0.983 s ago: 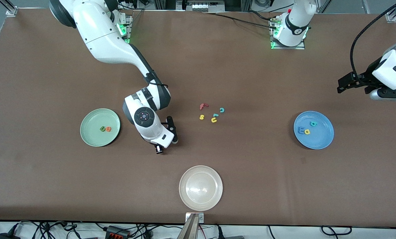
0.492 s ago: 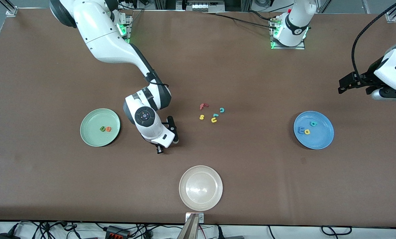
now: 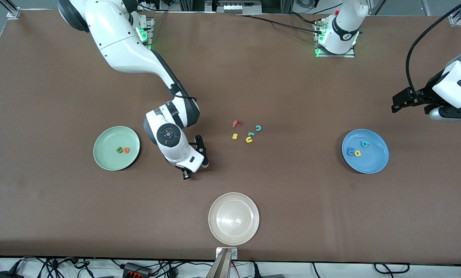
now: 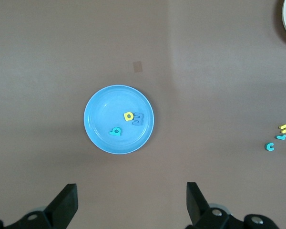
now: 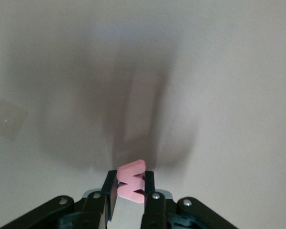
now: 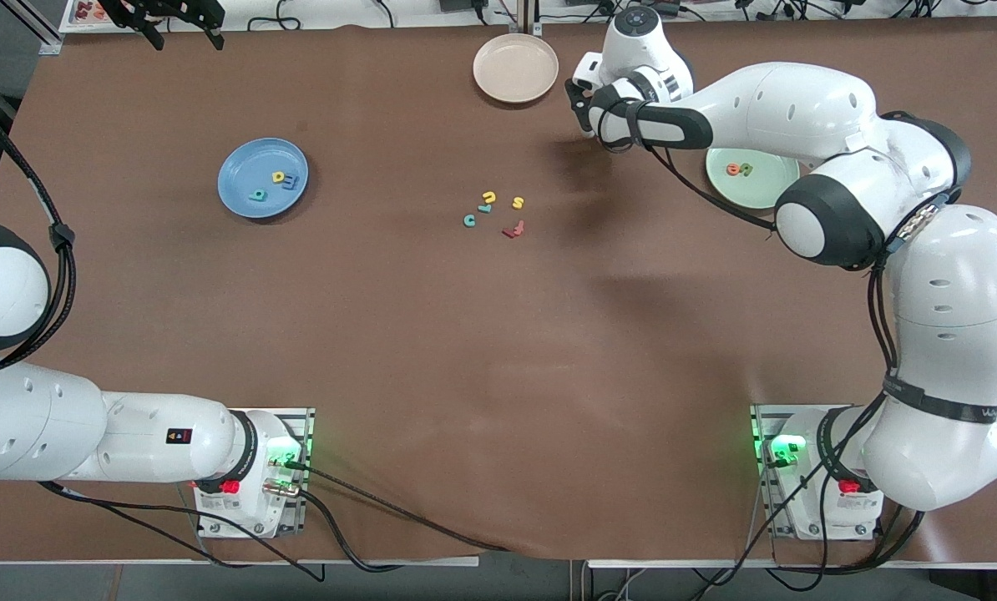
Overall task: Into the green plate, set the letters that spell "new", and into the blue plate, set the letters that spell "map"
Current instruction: 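Carry the pink w to the green plate with the right gripper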
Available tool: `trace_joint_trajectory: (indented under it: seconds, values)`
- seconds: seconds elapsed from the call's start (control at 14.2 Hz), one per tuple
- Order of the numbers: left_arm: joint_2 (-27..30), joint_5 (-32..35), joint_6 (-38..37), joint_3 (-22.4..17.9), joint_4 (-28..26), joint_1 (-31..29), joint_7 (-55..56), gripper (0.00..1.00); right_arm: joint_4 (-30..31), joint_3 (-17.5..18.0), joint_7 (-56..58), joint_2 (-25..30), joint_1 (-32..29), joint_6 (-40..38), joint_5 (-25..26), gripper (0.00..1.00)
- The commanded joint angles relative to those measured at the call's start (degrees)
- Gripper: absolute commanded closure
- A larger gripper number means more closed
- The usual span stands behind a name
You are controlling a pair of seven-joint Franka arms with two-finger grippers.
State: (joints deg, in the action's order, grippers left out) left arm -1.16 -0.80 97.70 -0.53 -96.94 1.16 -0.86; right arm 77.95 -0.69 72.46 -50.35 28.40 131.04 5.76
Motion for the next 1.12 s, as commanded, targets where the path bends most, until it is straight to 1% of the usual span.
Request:
trace_joint_trajectory:
  seconds: [0.0, 0.14, 0.21, 0.35, 0.49, 0.56, 0.63, 0.77, 0.91, 1.05]
  values:
    - [-0.7, -1.3, -1.4, -0.1, 1.8, -0.1, -1.2, 0.0, 0.5, 0.4, -7.8, 3.9, -1.4, -8.4, -0.1, 1.0]
    - [-0.7, -1.3, -1.4, -0.1, 1.8, 0.0, -1.2, 0.0, 0.5, 0.2, -17.6, 5.4, -2.1, -10.4, 0.0, 1.0]
    - [-0.7, -1.3, -1.3, 0.0, 1.8, 0.0, -1.2, 0.0, 0.5, 0.2, -22.1, 6.0, -3.5, -10.9, -0.1, 1.0]
    - [-0.7, -1.3, -1.4, -0.1, 1.8, -0.1, -1.2, 0.0, 0.7, 0.2, -28.1, 7.4, -5.4, -13.2, -0.1, 1.0]
    - [-0.7, -1.4, -1.4, -0.1, 1.8, -0.2, -1.2, 0.0, 0.9, 0.1, -32.2, 8.3, -6.9, -18.7, -0.1, 1.0]
    - [-0.7, -1.6, -1.4, -0.1, 1.8, -0.2, -1.2, 0.0, 1.8, -0.1, -36.0, 9.9, -7.5, -21.5, 0.0, 1.0]
    - [-0.7, -1.8, -1.4, -0.1, 1.8, -0.3, -1.2, 0.0, 3.5, -0.3, -38.9, 11.7, -8.6, -22.8, 0.0, 1.0]
    - [-0.7, -2.5, -1.4, -0.1, 1.8, -0.5, -1.2, 0.0, 8.8, -0.4, -42.7, 16.1, -11.5, -23.9, 0.0, 1.0]
    - [-0.7, -3.0, -1.4, -0.1, 1.8, -0.7, -1.2, 0.0, 14.0, -0.4, -44.3, 19.4, -15.5, -23.6, -0.1, 1.0]
    - [-0.8, -3.1, -1.4, -0.1, 1.8, -0.8, -1.2, 0.0, 19.2, -0.4, -44.6, 22.3, -16.8, -22.8, -0.1, 1.0]
